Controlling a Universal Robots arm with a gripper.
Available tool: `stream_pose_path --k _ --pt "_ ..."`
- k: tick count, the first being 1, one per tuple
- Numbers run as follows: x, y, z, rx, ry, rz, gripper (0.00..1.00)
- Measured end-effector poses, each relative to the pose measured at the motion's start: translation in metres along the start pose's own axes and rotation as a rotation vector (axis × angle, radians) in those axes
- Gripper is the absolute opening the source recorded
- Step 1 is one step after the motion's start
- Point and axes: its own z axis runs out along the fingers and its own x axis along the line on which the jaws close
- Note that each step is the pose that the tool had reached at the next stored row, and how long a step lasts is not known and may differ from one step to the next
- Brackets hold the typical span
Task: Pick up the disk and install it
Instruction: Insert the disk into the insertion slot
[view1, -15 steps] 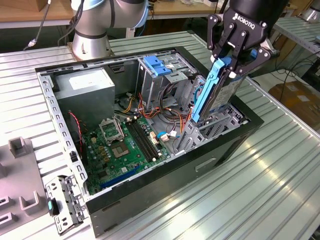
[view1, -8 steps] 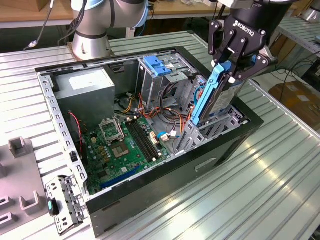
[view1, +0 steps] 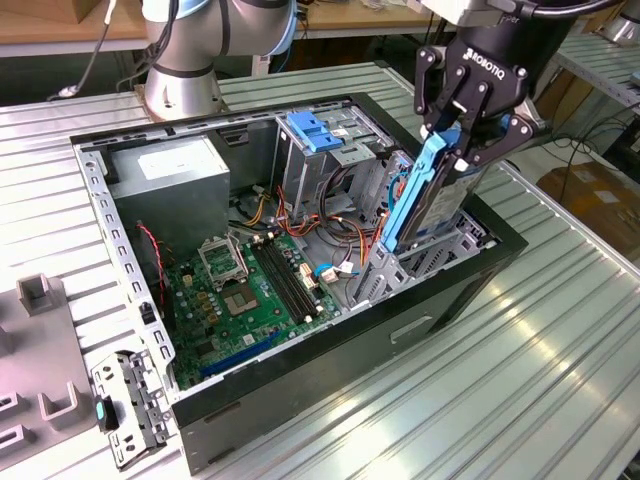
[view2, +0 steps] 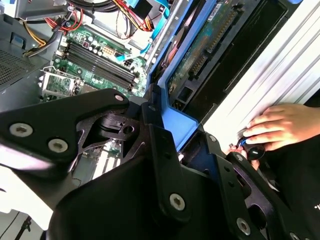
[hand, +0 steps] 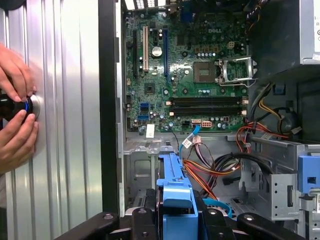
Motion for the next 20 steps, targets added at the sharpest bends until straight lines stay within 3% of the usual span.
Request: stream_pose_path --k 9,20 --pt "-0.0002 0.0000 0.0110 -0.0004 0.0001 0.000 0.37" --pt "-0.0005 0.0001 0.0380 -0.0004 0.0000 0.000 0.37"
